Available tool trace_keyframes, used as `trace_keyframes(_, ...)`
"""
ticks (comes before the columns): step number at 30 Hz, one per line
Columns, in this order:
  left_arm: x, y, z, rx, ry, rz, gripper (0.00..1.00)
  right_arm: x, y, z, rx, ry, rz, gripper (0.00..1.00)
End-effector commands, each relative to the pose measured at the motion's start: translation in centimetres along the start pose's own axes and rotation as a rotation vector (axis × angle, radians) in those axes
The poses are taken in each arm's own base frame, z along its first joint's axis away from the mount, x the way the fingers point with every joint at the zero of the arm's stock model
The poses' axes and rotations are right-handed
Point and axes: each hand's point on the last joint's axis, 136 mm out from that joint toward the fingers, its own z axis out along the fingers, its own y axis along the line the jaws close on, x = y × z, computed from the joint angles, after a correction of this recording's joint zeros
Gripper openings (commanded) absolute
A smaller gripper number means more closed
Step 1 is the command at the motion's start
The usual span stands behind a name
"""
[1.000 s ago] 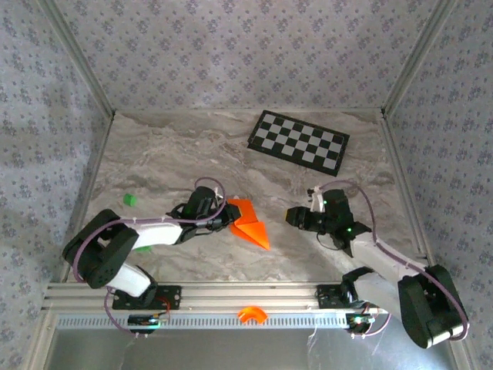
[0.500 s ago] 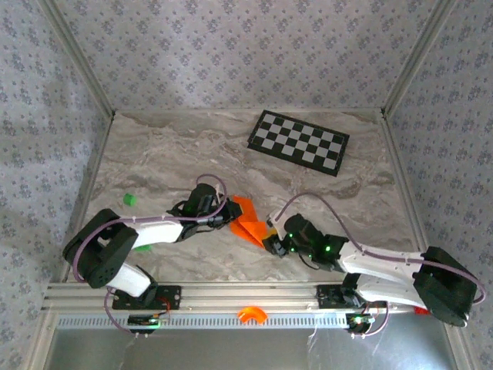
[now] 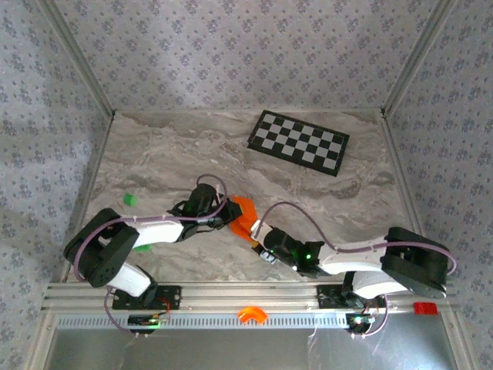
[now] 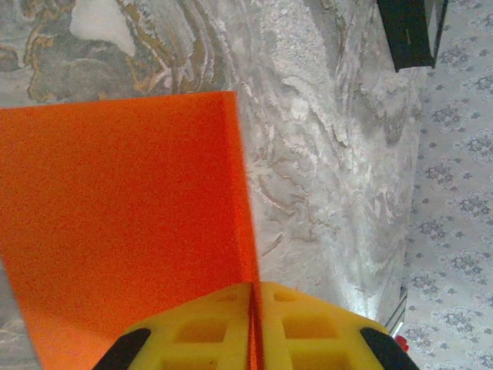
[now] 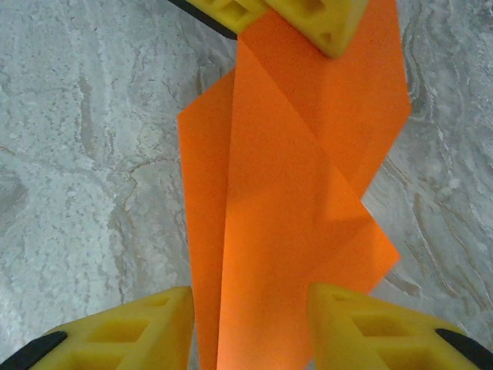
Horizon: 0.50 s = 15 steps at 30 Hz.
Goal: Fold a paper plane with a square sheet of paper (pick it up from the middle)
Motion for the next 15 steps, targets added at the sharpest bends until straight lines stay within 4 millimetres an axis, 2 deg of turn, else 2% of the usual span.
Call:
trace_keyframes(1, -0.4, -1.2, 0.3, 0.03, 0.008, 0.003, 0.11, -1.8, -0.7, 0.5, 0.094, -0.041, -0.027, 0.44)
trace_keyframes(7, -0.3, -1.4, 0.4, 0.036, 0.014, 0.002, 0.11, -0.3, -1.5, 1.2, 0.181, 0.022, -0.025, 0.4)
trace_keyframes(15, -0.4, -1.8, 0.3, 0.042, 0.012, 0.009, 0.11, 0.9, -1.6, 0.9, 0.178, 0.042, -0.01, 0.29)
